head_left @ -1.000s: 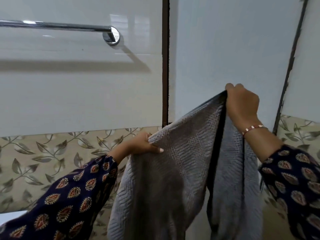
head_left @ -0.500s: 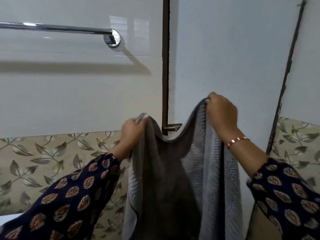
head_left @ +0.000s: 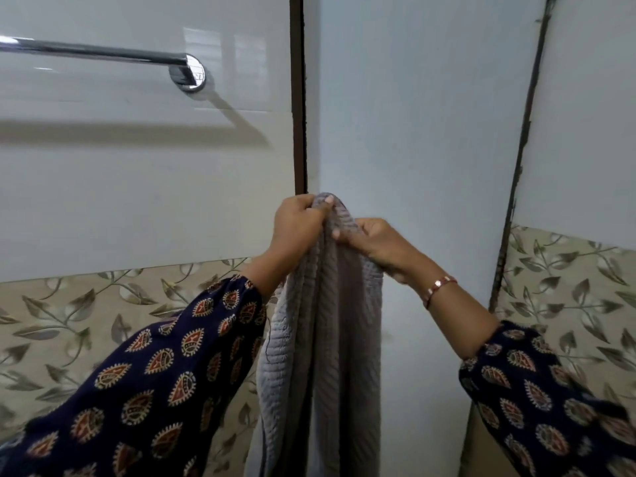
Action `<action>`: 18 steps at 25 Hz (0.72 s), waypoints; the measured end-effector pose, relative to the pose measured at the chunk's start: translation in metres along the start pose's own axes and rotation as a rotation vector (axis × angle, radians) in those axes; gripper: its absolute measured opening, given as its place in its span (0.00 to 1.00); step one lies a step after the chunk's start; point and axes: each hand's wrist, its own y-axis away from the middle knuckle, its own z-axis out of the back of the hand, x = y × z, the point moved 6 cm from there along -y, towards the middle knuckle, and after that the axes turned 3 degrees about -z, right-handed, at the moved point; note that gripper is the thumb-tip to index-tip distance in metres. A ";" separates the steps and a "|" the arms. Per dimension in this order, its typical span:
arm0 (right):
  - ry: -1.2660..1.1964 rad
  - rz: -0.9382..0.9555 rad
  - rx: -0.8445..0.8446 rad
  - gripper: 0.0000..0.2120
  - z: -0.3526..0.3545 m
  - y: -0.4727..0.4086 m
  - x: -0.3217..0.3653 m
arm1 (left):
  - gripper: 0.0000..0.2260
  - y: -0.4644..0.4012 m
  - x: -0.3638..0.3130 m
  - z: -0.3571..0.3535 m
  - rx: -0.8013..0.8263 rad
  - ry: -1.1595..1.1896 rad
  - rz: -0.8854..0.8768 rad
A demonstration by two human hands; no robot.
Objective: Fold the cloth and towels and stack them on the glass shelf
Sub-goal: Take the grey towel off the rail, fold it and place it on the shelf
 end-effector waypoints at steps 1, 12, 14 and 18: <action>0.034 -0.090 0.058 0.11 -0.003 0.003 -0.021 | 0.11 0.000 -0.001 0.006 -0.076 0.046 0.028; 0.321 0.080 -0.132 0.08 0.006 0.014 -0.005 | 0.26 0.016 0.020 0.011 0.299 -0.218 -0.067; 0.379 0.186 -0.091 0.06 -0.011 0.012 0.035 | 0.19 0.029 0.020 -0.013 0.485 -0.225 -0.116; 0.128 0.106 -0.035 0.05 -0.010 0.010 0.024 | 0.21 0.024 0.032 -0.003 0.291 -0.066 -0.004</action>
